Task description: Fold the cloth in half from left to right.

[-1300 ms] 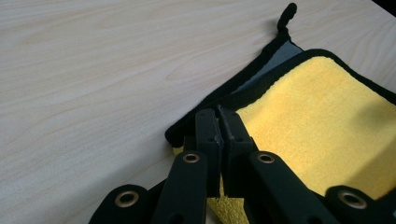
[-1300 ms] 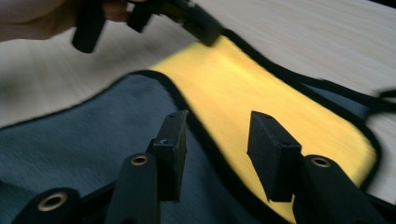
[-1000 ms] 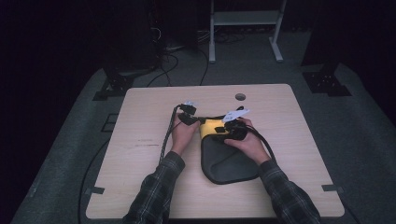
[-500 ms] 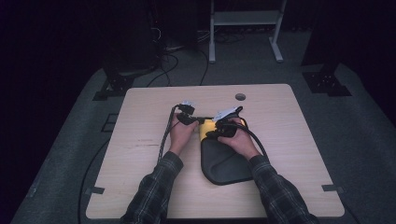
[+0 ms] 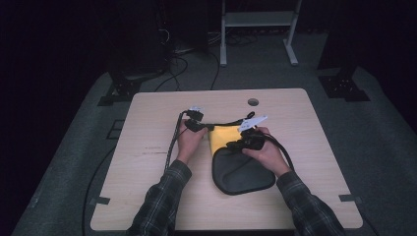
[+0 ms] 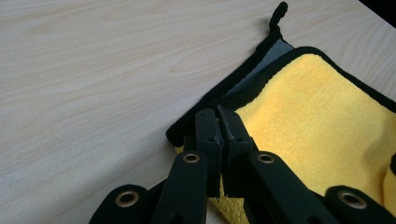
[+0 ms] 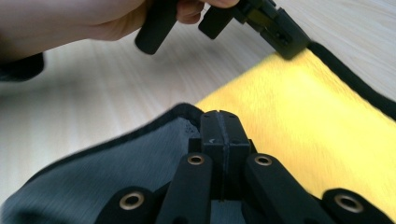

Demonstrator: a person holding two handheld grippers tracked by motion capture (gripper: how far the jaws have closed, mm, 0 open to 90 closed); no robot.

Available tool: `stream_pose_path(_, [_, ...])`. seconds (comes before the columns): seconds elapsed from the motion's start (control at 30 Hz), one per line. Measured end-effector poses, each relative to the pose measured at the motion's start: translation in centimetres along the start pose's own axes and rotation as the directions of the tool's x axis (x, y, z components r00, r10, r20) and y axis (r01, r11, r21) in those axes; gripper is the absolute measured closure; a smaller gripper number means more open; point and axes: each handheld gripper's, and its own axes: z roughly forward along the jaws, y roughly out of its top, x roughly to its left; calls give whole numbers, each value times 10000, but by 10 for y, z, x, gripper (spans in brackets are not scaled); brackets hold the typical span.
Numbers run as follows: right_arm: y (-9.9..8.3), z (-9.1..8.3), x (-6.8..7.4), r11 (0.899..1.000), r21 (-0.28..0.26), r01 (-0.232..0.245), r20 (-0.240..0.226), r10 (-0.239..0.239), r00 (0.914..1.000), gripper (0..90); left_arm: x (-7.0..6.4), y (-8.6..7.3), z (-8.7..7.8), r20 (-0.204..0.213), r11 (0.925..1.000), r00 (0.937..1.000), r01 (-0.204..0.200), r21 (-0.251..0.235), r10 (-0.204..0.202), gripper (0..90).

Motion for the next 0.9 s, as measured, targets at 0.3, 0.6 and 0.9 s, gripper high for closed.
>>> stream_pose_path(0.3, [-40, -46, 6, 9999, 65, -143, 223, 142, 9997, 899, 1, -1, -2, -46, 10000, 9999, 95, -16, -96, 875])
stream_pose_path(0.6, [-78, -80, 0, 9979, 157, -631, 672, 619, 9958, 899, 2, -2, -2, -15, 9999, 9999, 161, 57, -161, 874])
stream_pose_path(0.9, [-65, -67, 1, 9997, -117, -198, 635, 205, 9978, 661, 6, -6, -4, 28, 9996, 9996, 280, -33, -279, 801])
